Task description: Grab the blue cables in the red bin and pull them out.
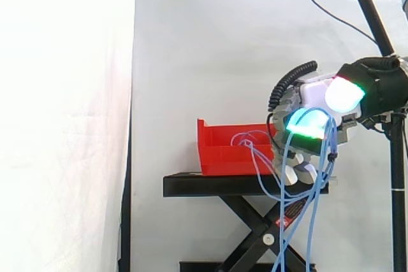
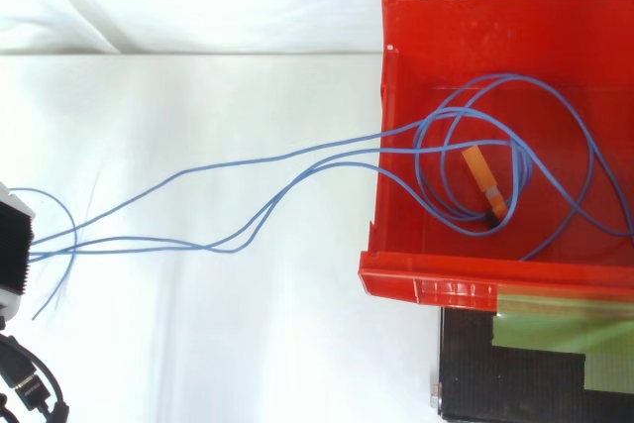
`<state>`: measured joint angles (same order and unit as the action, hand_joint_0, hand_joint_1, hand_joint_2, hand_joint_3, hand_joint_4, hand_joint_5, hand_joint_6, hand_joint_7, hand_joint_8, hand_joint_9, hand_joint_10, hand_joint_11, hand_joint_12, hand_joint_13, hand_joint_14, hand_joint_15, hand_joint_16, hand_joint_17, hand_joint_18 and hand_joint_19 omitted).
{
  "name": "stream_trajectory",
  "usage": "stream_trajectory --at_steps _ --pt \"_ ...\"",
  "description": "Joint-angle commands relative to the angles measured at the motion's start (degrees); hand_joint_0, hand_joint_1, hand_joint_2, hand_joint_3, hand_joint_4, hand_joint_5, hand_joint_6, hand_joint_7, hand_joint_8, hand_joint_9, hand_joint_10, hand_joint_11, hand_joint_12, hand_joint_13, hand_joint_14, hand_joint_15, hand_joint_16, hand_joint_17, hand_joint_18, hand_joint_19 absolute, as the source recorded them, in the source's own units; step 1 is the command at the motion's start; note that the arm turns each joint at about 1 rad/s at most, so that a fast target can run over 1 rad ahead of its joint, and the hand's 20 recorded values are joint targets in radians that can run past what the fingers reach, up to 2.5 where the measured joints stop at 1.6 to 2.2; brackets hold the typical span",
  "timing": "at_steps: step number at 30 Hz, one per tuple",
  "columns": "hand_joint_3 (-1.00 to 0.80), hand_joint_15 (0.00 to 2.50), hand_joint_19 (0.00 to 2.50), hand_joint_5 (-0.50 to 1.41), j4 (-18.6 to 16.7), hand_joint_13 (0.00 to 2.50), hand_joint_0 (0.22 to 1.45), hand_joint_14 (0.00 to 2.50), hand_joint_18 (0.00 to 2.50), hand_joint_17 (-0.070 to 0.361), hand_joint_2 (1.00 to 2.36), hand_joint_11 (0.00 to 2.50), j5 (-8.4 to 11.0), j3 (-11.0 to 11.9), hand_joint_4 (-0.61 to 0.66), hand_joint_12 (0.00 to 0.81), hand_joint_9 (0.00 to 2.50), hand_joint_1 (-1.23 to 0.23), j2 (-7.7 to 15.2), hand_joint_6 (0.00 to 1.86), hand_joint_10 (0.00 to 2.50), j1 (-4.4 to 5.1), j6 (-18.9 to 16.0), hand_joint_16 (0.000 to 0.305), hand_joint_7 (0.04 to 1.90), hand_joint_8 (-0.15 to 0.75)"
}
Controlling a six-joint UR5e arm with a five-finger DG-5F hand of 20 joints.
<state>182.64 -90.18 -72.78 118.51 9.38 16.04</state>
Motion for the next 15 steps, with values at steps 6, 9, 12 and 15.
stream_trajectory --at_steps 6,9,12,15 --pt "-0.91 0.69 0.96 0.99 0.00 0.71 0.74 0.03 0.65 0.115 1.00 0.85 0.00 0.00 0.20 0.340 0.90 -0.97 -0.03 0.01 0.03 -0.06 -0.09 0.051 0.89 0.227" --pt "-0.89 0.69 0.97 1.00 0.00 0.72 0.74 0.03 0.66 0.115 1.00 0.85 0.00 -0.08 0.20 0.340 0.92 -0.97 -0.03 0.01 0.03 -0.06 -0.09 0.051 0.90 0.231" --pt "-0.88 0.69 0.97 1.01 0.00 0.73 0.74 0.03 0.66 0.115 1.00 0.86 0.00 0.00 0.20 0.339 0.92 -0.98 0.06 0.01 0.03 -0.06 0.00 0.051 0.91 0.231" --pt "-0.89 0.69 0.97 1.01 0.00 0.73 0.74 0.03 0.67 0.116 1.00 0.86 0.00 0.00 0.20 0.337 0.93 -0.98 -0.03 0.01 0.03 -0.06 -0.09 0.051 0.91 0.231"
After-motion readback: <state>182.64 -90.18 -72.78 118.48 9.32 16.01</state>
